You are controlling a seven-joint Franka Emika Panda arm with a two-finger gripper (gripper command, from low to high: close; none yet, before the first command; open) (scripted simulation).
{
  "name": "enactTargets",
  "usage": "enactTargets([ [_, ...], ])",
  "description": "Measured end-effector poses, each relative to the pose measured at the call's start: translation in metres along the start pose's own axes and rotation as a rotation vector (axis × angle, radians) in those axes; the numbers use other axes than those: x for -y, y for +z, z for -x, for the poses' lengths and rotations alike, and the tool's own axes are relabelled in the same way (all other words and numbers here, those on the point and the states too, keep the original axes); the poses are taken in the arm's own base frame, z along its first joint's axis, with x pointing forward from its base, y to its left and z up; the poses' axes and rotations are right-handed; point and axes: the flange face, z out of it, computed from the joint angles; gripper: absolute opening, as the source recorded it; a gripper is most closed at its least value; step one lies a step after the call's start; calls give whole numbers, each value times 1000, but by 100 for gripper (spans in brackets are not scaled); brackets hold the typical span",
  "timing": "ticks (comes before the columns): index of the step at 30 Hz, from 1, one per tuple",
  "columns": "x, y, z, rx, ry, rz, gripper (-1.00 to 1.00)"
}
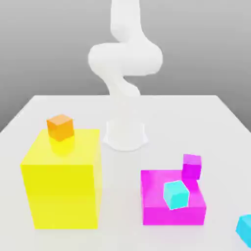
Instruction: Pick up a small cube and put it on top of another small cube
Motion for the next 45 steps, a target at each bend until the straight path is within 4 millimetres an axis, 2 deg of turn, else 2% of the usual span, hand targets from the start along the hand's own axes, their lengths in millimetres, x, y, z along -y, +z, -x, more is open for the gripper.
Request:
enactTargets([
  [5, 25, 89, 20, 187, -230, -25, 0],
  [11, 52, 189, 73, 377, -506, -52, 0],
  [16, 66, 264, 135, 512, -743, -69, 0],
  [19, 75, 302, 185, 589, -904, -84, 0],
  [24, 69, 360, 257, 691, -1151, -86, 0],
  [32, 41, 428, 369, 817, -1580, -73, 0],
  [36, 14, 471, 404, 828, -1627, -72, 0],
  [37, 9, 478, 409, 828, -1628, -72, -100],
  [43, 6, 482, 411, 831, -1628, -71, -100],
  [45, 15, 470, 404, 830, -1630, -72, -100],
])
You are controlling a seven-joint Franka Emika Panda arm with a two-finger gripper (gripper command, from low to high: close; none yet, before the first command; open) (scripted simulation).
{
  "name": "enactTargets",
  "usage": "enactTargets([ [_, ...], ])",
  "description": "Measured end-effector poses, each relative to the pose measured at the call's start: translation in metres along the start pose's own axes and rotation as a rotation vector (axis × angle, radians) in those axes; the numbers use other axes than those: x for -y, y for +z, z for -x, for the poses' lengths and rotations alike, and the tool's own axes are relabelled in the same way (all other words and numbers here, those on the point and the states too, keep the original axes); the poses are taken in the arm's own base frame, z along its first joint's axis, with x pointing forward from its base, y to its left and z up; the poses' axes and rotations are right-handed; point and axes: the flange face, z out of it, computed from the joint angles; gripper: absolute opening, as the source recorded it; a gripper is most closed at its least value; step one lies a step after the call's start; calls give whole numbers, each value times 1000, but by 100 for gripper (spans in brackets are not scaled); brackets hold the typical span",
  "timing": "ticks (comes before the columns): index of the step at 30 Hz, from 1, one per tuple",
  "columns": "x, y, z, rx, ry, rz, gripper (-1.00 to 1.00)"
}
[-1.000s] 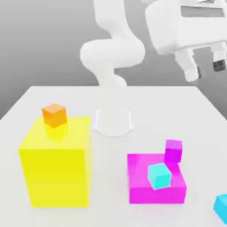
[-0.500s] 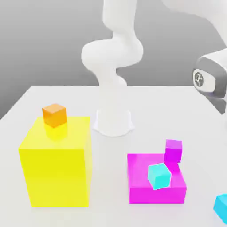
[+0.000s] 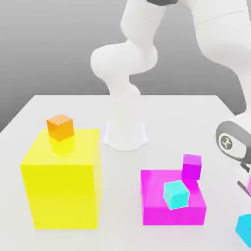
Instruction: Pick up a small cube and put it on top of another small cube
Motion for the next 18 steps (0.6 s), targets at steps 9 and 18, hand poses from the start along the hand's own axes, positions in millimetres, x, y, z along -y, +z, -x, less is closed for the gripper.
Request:
enactTargets([
  [9, 16, -81, 39, -1, 56, -76, -100],
  [18, 47, -133, 105, -5, 107, -110, -100],
])
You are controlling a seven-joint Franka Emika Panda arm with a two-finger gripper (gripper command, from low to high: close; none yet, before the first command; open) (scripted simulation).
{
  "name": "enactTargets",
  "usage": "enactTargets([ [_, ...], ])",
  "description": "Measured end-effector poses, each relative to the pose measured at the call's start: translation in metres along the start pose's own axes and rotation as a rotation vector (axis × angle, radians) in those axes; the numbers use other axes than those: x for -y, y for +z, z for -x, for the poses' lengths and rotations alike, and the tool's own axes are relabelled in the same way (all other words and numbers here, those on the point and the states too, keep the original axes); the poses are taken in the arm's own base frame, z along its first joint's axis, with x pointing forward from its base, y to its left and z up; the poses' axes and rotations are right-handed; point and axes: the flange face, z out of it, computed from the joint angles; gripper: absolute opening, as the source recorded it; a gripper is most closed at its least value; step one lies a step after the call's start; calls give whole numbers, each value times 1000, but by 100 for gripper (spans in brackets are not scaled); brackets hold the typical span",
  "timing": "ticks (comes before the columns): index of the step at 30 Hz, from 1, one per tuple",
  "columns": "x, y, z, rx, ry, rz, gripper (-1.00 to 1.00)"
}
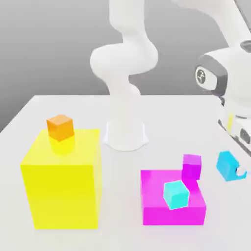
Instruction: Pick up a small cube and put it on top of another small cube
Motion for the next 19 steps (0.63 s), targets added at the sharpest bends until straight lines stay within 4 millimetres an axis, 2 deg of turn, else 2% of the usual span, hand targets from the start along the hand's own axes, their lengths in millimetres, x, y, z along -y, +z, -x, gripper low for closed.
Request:
enactTargets([
  [9, 28, -31, 75, -4, 45, 84, -100],
  [11, 29, -22, 83, -3, 52, 101, -100],
  [15, 25, 19, 86, -3, 54, 107, -100],
  [16, 24, 28, 86, -3, 54, 107, 100],
  [19, 24, 28, 86, -3, 54, 107, 100],
])
